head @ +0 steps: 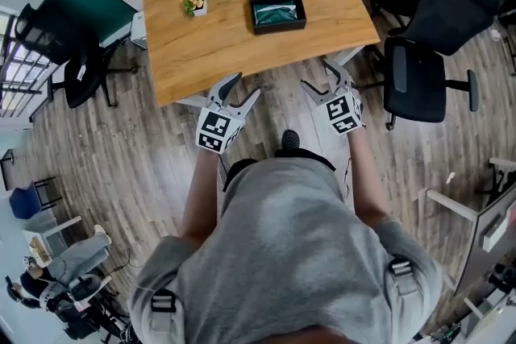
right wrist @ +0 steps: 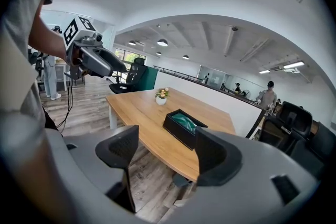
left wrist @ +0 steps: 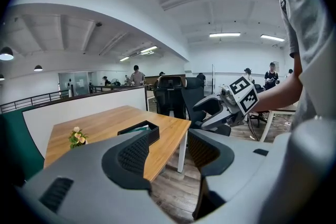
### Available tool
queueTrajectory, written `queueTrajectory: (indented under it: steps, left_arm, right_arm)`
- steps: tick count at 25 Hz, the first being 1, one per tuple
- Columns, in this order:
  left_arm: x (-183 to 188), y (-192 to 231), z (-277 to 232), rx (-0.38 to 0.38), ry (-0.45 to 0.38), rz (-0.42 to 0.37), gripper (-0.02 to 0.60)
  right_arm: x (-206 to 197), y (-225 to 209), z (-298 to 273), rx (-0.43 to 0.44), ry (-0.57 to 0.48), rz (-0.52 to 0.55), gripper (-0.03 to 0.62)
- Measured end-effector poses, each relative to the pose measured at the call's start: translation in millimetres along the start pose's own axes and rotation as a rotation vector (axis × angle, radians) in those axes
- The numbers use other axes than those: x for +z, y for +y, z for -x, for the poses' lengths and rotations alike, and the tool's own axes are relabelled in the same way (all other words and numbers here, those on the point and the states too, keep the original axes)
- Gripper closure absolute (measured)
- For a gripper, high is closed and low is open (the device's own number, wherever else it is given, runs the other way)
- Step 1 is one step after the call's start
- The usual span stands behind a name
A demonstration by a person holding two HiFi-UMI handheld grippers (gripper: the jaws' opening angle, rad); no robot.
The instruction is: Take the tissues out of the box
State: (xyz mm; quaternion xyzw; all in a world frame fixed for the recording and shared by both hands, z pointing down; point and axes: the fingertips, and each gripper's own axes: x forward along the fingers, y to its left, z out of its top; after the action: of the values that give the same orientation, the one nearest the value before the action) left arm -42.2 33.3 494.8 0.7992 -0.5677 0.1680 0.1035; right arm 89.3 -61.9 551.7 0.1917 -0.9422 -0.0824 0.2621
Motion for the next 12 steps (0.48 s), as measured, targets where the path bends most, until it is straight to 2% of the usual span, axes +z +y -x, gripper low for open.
queueTrajectory:
  steps: [12]
  left_arm:
    - [5.9,3.7,-24.1,0.019,0.006,0.006,0.341]
  right_arm:
    - [-5.3,-23.1,-15.1,0.035,-0.011,0.019,0.25]
